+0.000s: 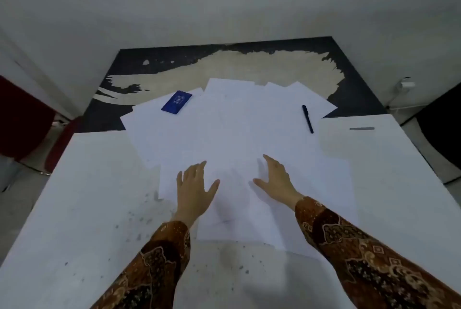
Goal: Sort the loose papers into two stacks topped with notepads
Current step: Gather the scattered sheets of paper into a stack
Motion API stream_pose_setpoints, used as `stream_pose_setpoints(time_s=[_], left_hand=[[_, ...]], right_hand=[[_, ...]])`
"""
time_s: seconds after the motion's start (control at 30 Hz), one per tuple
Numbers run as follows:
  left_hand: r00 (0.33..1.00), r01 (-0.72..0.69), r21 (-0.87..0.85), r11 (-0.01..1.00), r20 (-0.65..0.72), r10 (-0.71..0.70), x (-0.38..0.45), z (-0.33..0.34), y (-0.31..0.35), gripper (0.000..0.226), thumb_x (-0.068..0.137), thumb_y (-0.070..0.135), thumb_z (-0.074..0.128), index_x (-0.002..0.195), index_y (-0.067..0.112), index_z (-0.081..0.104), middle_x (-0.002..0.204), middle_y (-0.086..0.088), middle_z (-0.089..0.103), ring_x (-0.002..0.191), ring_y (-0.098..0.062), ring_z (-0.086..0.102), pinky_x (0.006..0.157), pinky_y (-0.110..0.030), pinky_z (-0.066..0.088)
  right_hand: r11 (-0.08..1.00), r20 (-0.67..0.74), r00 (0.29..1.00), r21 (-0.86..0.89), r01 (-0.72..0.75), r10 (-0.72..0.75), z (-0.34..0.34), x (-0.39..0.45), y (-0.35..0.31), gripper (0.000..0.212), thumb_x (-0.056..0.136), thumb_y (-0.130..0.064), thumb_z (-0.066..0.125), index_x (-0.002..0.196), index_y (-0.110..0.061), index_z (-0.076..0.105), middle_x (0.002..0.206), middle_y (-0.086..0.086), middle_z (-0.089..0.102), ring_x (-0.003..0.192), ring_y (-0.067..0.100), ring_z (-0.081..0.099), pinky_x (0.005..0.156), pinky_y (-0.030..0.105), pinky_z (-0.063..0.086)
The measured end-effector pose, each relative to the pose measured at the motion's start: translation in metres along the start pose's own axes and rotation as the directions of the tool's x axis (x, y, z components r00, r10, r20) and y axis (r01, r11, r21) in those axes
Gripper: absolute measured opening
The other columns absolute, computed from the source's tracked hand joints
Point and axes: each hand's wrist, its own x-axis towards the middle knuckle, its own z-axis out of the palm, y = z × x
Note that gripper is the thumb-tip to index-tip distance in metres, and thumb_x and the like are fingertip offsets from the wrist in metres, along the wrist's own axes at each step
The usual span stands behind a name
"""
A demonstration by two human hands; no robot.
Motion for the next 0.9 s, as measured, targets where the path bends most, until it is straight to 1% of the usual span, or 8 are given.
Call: stream_pose_setpoints(time_s=[0.1, 0.2, 0.37, 0.53, 0.67, 0.73, 0.8, 0.9], left_hand=[[0.997, 0.061, -0.016, 0.998, 0.058, -0.060, -0.002, 0.018, -0.005, 0.085, 0.078, 0.071, 0.026, 0.143, 0.017, 0.035, 0.148, -0.011, 0.038, 0.139, -0.027, 0.031, 0.116, -0.047, 0.018], [0.984, 0.118, -0.014, 0.993, 0.139, -0.115, -0.005, 0.036, -0.008, 0.099, 0.069, 0.080, 0.026, 0.148, 0.020, 0.027, 0.155, -0.015, 0.021, 0.143, -0.032, 0.020, 0.116, -0.047, 0.016], [0.966, 0.169, -0.035, 0.985, 0.205, -0.159, -0.007, 0.055, -0.012, 0.094, 0.075, 0.070, 0.058, 0.150, 0.024, 0.023, 0.159, -0.012, 0.010, 0.147, -0.028, 0.004, 0.119, -0.045, 0.008], [0.966, 0.206, -0.098, 0.974, 0.178, -0.186, -0.011, 0.059, -0.012, 0.089, 0.078, 0.064, 0.060, 0.149, 0.026, 0.024, 0.160, -0.008, 0.005, 0.148, -0.024, -0.001, 0.118, -0.042, 0.001], [0.954, 0.250, -0.195, 0.949, 0.219, -0.206, -0.009, 0.058, -0.009, 0.075, 0.084, 0.045, 0.065, 0.146, 0.023, 0.031, 0.160, -0.010, 0.004, 0.148, -0.024, -0.003, 0.119, -0.042, 0.000], [0.944, 0.308, -0.319, 0.896, 0.222, -0.245, -0.010, 0.057, -0.003, 0.063, 0.086, 0.029, 0.067, 0.142, 0.020, 0.039, 0.160, -0.011, 0.008, 0.148, -0.025, 0.000, 0.120, -0.043, 0.007], [0.935, 0.352, -0.420, 0.837, 0.196, -0.295, -0.016, 0.054, 0.003, 0.057, 0.086, 0.022, 0.068, 0.138, 0.019, 0.044, 0.159, -0.009, 0.012, 0.147, -0.025, 0.008, 0.118, -0.042, 0.017], [0.908, 0.408, -0.538, 0.738, 0.149, -0.393, -0.023, 0.048, 0.010, 0.053, 0.086, 0.021, 0.068, 0.135, 0.018, 0.046, 0.156, -0.008, 0.020, 0.142, -0.026, 0.022, 0.113, -0.041, 0.025]], right_hand=[[0.998, -0.120, 0.991, -0.019, -0.064, 0.062, 0.021, 0.001, 0.003, 0.083, 0.086, -0.044, 0.060, 0.150, -0.018, 0.014, 0.159, 0.008, 0.009, 0.147, 0.025, 0.000, 0.116, 0.044, 0.011], [0.993, -0.165, 0.979, -0.003, -0.119, 0.117, 0.043, -0.003, 0.004, 0.086, 0.086, -0.046, 0.060, 0.150, -0.015, 0.012, 0.159, 0.010, 0.006, 0.147, 0.026, -0.004, 0.118, 0.043, 0.005], [0.990, -0.168, 0.976, -0.014, -0.139, 0.135, 0.060, -0.001, 0.005, 0.084, 0.088, -0.037, 0.059, 0.151, -0.014, 0.008, 0.159, 0.010, 0.007, 0.147, 0.027, -0.002, 0.118, 0.044, 0.000], [0.979, -0.234, 0.958, 0.155, -0.132, 0.166, 0.053, 0.005, -0.004, 0.077, 0.087, -0.031, 0.063, 0.149, -0.014, 0.021, 0.149, 0.006, 0.033, 0.141, 0.026, 0.024, 0.114, 0.039, 0.019], [0.899, -0.194, 0.950, 0.412, -0.147, 0.245, 0.047, 0.011, -0.006, 0.072, 0.085, -0.020, 0.067, 0.145, -0.015, 0.028, 0.118, 0.005, 0.051, 0.109, 0.018, 0.050, 0.096, 0.029, 0.040], [0.852, -0.156, 0.933, 0.476, -0.218, 0.326, 0.042, 0.014, -0.006, 0.064, 0.085, -0.015, 0.067, 0.141, -0.013, 0.035, 0.108, 0.003, 0.052, 0.096, 0.015, 0.051, 0.085, 0.024, 0.041], [0.807, -0.100, 0.919, 0.522, -0.277, 0.380, 0.038, 0.015, -0.005, 0.052, 0.086, -0.011, 0.064, 0.134, -0.011, 0.043, 0.108, 0.002, 0.054, 0.096, 0.014, 0.052, 0.081, 0.020, 0.040], [0.759, 0.008, 0.936, 0.583, -0.289, 0.351, 0.039, 0.012, -0.002, 0.023, 0.088, -0.009, 0.057, 0.111, -0.011, 0.061, 0.105, 0.004, 0.066, 0.093, 0.021, 0.063, 0.072, 0.022, 0.051]])
